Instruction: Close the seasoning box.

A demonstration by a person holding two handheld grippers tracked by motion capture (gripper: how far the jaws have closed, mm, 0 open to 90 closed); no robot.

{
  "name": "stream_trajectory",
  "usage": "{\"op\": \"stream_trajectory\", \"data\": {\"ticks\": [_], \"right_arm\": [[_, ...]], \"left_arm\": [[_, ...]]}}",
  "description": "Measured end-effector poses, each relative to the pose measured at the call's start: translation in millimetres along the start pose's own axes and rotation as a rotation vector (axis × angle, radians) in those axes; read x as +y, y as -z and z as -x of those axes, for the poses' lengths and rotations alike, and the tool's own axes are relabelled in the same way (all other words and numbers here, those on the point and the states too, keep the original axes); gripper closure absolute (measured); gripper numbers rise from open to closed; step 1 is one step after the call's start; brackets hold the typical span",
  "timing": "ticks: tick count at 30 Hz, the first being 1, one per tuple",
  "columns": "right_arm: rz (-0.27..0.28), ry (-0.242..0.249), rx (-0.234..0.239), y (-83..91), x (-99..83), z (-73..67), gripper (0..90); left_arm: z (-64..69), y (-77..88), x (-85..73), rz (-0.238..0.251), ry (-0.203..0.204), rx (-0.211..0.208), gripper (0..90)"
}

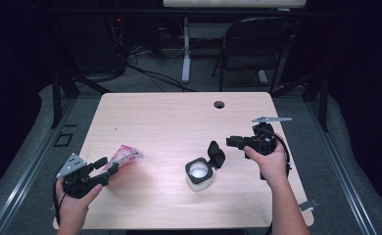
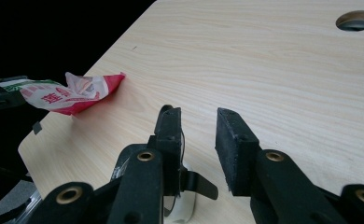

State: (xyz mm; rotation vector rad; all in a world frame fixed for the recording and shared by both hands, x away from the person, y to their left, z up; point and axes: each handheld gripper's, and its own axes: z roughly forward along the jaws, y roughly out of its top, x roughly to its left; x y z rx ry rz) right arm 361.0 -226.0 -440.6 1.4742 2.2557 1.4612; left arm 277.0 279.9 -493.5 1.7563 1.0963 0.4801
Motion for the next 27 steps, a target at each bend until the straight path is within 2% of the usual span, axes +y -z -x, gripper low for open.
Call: {"op": "stream_trajectory", "data": {"ticks": [14,18,22,27], "right_arm": [[-0.019,-0.002,-0.015,-5.7,-10.4,-0.4,80.4],[-0.023,0.003,-0.036,-6.3,-13.3,-1.9,83.9],[-0.038,-0.018,-0.032,-9.5,-17.0,-1.1,87.7],[-0.068,-0.007,-0.012,-17.6,-20.8,-4.9,89.3]], "left_arm": [[-1.8,1.3,3.3,0.0,0.002,0.017,45.2],[0.0,2.0,3.8,0.003,-0.001,0.013,45.1],[2.8,5.0,5.8,0.02,-0.005,0.015,45.0],[3.1,7.2,6.7,0.026,-0.006,0.013,44.9]]}}
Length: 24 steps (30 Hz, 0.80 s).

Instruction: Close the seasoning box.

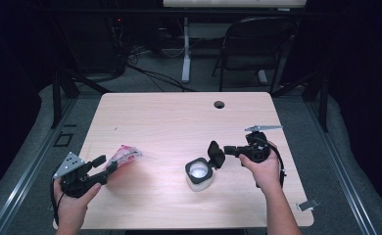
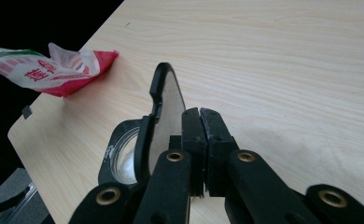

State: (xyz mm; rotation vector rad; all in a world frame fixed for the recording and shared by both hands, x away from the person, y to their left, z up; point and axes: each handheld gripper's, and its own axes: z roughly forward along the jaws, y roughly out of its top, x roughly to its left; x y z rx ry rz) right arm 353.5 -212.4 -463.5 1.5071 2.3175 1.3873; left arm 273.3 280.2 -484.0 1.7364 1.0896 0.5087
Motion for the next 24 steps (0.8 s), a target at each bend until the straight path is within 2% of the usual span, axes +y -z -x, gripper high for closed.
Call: {"op": "stream_trajectory", "data": {"ticks": [2,7,24], "right_arm": [[-0.002,0.006,0.01,-3.2,0.0,-2.2,89.3],[0.003,0.007,0.023,-6.6,0.1,-6.1,89.7],[0.009,0.017,0.04,-5.5,2.0,-12.5,89.8]], "left_arm": [[-0.1,-0.5,-0.7,0.008,0.006,-0.001,44.9],[-0.7,-0.5,-2.0,-0.006,0.005,0.004,44.9],[0.8,0.7,-3.3,-0.003,0.003,0.009,44.9]]}}
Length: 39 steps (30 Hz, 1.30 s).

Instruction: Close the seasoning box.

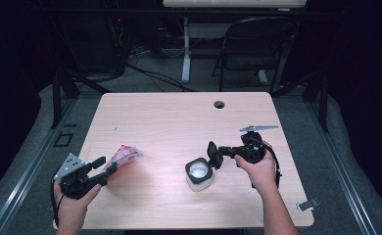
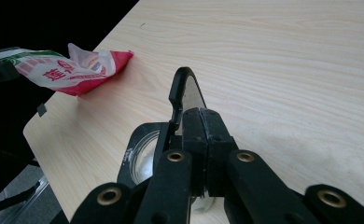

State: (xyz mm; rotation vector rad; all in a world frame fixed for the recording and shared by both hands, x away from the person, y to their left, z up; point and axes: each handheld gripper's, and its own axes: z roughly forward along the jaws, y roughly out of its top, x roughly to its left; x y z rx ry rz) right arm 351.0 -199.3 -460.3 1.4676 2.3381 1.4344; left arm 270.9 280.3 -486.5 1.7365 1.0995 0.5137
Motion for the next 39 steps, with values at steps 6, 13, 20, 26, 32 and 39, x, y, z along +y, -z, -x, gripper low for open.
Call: {"op": "stream_trajectory", "data": {"ticks": [6,13,20,26,32,39], "right_arm": [[-0.004,0.022,0.016,-4.5,2.0,-7.0,89.5],[-0.011,0.031,0.03,-11.1,2.2,-10.8,89.3],[-0.034,0.039,0.038,-18.7,-0.2,-13.8,88.6],[-0.056,0.048,0.049,-27.9,-4.2,-16.8,88.1],[-0.088,0.056,0.059,-38.2,-11.5,-19.6,87.8],[-0.105,0.068,0.046,-41.0,-15.0,-21.7,86.8]], "left_arm": [[-0.9,2.2,-0.7,-0.001,0.003,0.005,44.9],[-0.5,2.7,-2.4,-0.001,0.006,0.014,44.9],[-1.1,3.7,-3.4,-0.007,0.001,0.017,44.9],[-1.7,4.5,-3.8,-0.011,0.003,0.02,44.9],[-1.4,4.3,-4.3,-0.013,0.001,0.023,44.8],[-1.8,3.9,-4.7,-0.016,0.002,0.026,44.8]]}}
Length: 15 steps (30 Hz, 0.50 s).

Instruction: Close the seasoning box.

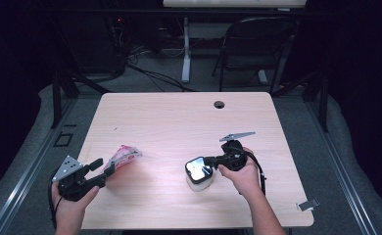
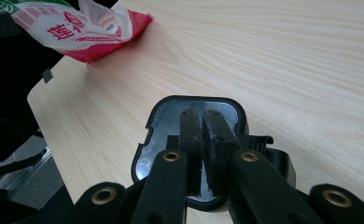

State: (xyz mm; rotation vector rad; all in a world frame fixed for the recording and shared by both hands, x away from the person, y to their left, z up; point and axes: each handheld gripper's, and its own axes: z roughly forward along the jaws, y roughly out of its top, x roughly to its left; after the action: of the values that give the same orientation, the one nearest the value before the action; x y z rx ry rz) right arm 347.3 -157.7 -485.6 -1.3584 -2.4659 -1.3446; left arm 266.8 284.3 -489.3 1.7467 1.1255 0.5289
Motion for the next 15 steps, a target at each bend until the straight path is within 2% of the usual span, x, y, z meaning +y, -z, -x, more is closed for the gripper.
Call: {"op": "stream_trajectory", "data": {"ticks": [9,15], "right_arm": [[0.002,0.005,-0.011,5.9,-0.3,2.8,83.2],[0.025,-0.008,-0.036,16.1,-2.2,7.8,79.1]], "left_arm": [[-0.9,0.2,-0.6,0.007,0.001,0.006,44.8],[-2.6,0.5,-1.3,-0.005,-0.006,0.017,44.7]]}}
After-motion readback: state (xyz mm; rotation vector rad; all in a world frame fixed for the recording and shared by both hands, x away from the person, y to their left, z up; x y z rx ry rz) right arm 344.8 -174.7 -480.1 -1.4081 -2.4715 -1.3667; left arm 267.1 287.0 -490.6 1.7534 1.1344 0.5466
